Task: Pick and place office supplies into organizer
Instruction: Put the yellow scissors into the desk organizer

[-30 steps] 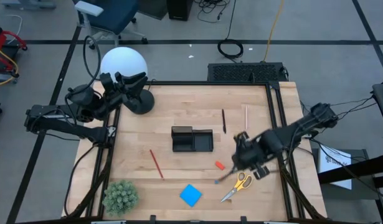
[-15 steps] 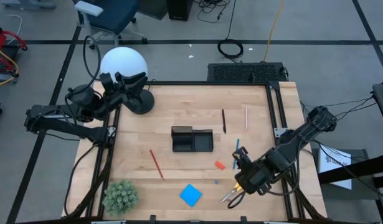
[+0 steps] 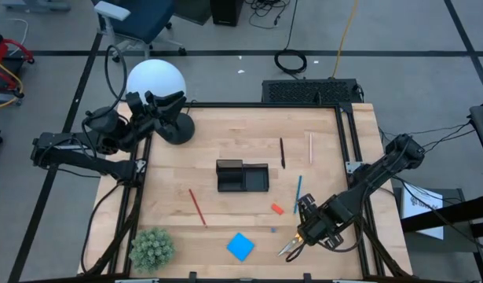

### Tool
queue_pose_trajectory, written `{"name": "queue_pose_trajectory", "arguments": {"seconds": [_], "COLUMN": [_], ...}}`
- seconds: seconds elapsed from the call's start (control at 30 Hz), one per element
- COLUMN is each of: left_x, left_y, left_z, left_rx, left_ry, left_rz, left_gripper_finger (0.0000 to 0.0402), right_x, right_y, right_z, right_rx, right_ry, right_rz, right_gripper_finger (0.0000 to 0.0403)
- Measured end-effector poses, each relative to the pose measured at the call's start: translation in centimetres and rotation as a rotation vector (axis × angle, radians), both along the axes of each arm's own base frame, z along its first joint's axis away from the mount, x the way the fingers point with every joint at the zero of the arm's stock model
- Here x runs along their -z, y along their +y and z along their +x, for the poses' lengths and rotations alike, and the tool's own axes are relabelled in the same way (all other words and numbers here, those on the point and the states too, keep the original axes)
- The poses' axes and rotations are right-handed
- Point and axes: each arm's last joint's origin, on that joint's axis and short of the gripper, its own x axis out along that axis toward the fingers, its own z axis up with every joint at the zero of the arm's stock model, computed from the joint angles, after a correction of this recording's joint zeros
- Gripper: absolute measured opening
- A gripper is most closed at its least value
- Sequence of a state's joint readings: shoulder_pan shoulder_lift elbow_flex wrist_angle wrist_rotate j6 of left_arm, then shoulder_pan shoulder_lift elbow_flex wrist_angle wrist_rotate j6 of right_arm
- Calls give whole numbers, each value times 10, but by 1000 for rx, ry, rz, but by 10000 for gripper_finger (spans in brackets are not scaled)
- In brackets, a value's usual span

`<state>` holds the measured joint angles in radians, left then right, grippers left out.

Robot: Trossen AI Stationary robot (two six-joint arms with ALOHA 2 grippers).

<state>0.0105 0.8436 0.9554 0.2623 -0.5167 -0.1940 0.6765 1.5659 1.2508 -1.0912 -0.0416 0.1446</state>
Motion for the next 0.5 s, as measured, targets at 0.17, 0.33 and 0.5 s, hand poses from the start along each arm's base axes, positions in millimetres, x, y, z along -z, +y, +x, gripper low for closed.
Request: {"name": "queue_pose_trajectory", "arguments": {"seconds": [0.17, 0.33, 0.5], "left_x": [0, 0, 0], "left_y": [0, 0, 0], "left_z": [0, 0, 0], "left_rx": [0, 0, 0], "left_ry": [0, 0, 0], "left_rz": [0, 0, 0], "left_gripper_finger": [129, 129, 129], "right_x": [12, 23, 37], "right_y": [6, 14, 17], "right_z": [-9, -16, -20], "right_rx": [32, 24, 37], "right_ry": [73, 60, 46], "right_rz": [65, 77, 94], "right_gripper_finger": [180, 180, 180]}}
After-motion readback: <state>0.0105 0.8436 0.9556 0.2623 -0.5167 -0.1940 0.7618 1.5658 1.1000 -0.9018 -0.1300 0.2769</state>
